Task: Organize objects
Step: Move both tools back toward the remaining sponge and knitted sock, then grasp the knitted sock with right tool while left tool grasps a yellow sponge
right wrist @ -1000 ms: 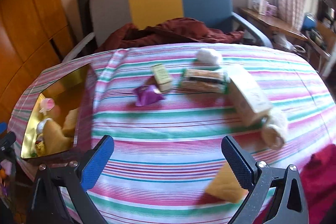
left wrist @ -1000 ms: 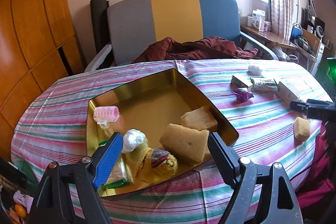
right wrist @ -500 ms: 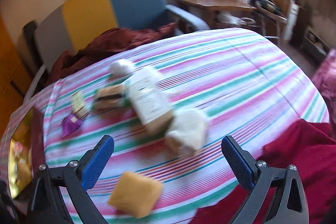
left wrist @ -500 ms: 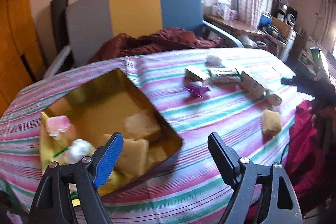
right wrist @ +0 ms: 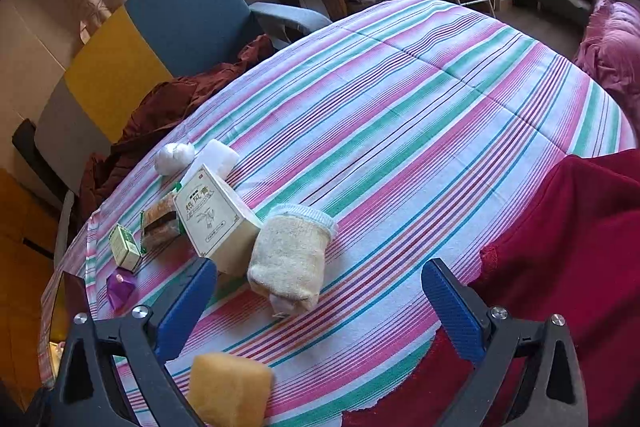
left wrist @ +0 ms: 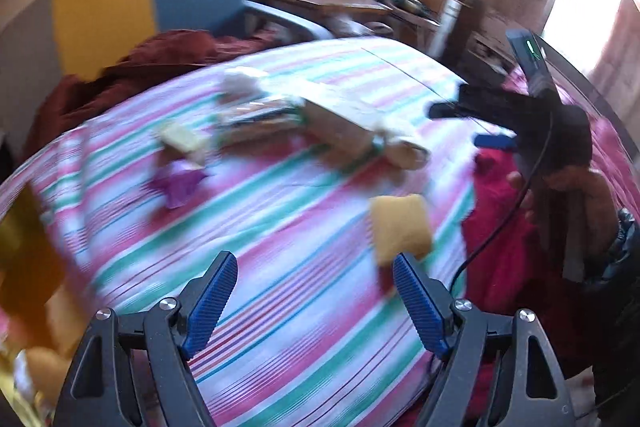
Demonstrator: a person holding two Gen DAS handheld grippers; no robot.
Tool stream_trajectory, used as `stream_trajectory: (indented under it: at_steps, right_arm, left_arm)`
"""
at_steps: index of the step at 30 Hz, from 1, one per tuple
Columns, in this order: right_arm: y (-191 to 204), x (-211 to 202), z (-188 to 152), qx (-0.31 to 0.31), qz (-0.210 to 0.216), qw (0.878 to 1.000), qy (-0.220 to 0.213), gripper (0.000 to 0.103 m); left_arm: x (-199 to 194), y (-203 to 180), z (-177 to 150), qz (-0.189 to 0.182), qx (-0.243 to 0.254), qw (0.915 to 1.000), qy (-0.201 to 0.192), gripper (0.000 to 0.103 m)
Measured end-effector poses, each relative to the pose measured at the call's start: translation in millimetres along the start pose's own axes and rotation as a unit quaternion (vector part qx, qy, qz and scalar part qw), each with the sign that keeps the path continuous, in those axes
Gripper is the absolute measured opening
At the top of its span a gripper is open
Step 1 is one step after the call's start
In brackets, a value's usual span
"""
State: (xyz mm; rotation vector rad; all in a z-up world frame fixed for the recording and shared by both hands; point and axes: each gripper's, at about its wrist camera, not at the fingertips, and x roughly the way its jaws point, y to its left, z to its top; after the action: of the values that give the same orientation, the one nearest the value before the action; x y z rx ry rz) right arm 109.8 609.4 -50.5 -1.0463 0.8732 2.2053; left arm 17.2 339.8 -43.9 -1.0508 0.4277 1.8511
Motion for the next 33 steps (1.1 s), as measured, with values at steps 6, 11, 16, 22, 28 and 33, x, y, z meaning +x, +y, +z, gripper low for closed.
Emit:
stream_trajectory:
  at_steps: [6, 11, 16, 22, 28, 33]
  right_arm:
    - [4.4, -1.2, -0.2, -0.015, 0.009, 1.000, 0.004, 0.103]
    - [0.8, 5.5, 3.1, -0.011, 0.013, 1.000, 0.012, 0.103]
    - [4.8, 13.9, 3.5, -0.026, 0.007, 1.000, 0.015, 0.097]
    - [23.4, 32.1, -1.5, -0.081, -0.003, 0.996, 0.029, 0.086]
    - [27.0, 52.5, -0.9, -0.098, -0.018, 0.994, 0.044, 0.078]
    - [26.1, 64.2, 2.2, -0.094, -0.006, 0.994, 0.058, 0.066]
  left_arm:
    - [52.1, -35.0, 19.4, -0.056, 0.019, 0.9974, 0.041, 0.079]
    - [85.6, -53.1, 25.5, -0.066, 0.036, 0.9950, 0.066, 0.079]
    - [110.2, -54.4, 20.1, -0.063, 0.039, 0.9938, 0.083, 0.063]
    - [91.2, -42.9, 2.7, -0.081, 0.046, 0.9944, 0.049, 0.054]
    - [70.8, -16.0, -17.6, -0.071, 0.010, 0.9968, 0.034, 0.054]
    - [62.5, -5.0, -27.6, -0.062, -0.019, 0.9975, 0.027, 0.055]
